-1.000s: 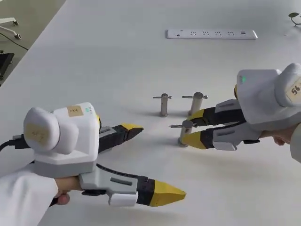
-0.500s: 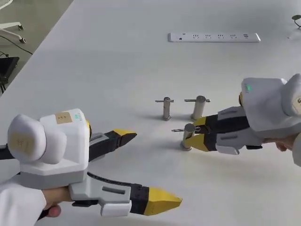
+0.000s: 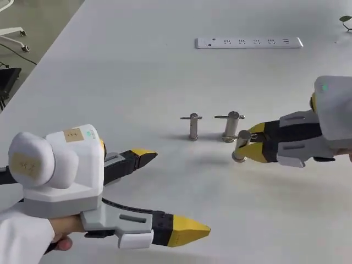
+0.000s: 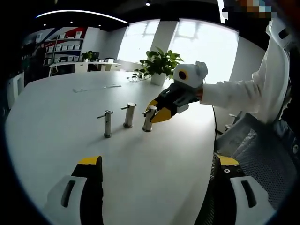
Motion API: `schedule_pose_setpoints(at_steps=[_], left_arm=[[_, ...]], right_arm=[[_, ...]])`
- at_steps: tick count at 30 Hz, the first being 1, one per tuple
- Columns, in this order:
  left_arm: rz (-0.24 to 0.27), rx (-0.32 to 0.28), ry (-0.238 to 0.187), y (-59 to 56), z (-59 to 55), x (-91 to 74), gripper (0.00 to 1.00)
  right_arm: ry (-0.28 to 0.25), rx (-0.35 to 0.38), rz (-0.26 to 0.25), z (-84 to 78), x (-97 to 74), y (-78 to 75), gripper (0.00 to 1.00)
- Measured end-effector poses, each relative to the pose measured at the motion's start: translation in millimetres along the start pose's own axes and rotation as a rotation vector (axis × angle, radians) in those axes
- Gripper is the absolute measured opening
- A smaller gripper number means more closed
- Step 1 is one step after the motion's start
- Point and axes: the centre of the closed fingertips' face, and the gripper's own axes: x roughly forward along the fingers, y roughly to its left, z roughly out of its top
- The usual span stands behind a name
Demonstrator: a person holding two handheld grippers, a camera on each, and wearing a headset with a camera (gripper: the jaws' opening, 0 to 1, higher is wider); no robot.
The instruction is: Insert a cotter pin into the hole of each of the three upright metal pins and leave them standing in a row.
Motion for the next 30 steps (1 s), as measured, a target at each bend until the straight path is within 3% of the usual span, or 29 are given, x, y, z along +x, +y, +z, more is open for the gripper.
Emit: schedule_pose_setpoints(at_steps=[5, 10, 16, 24, 30], left_arm=[[0.000, -0.004, 0.009, 0.5, -3.0, -1.2, 0.99], [-0.009, -0.022, 0.024, -1.5, -7.2, -1.9, 0.99], [-0.011, -0.045, 0.025, -4.7, -8.0, -1.9, 0.98], [-0.006, -0.047, 0.047, -6.0, -12.5, -2.5, 0.98], [-0.002, -0.044, 0.044, -6.2, -12.4, -2.9, 0.96]], right_arm=[[0.022, 0.033, -0.018, -16.3, -18.5, -21.1, 0.08], [0.038, 0.045, -0.052, -22.0, -26.5, -39.2, 0.08], [0.018, 0.090, -0.085, -28.9, -30.7, -61.8, 0.08], [0.002, 0.085, -0.076, -31.3, -27.3, -67.7, 0.08], [-0.011, 0.096, -0.074, -29.8, -28.5, -62.8, 0.08]])
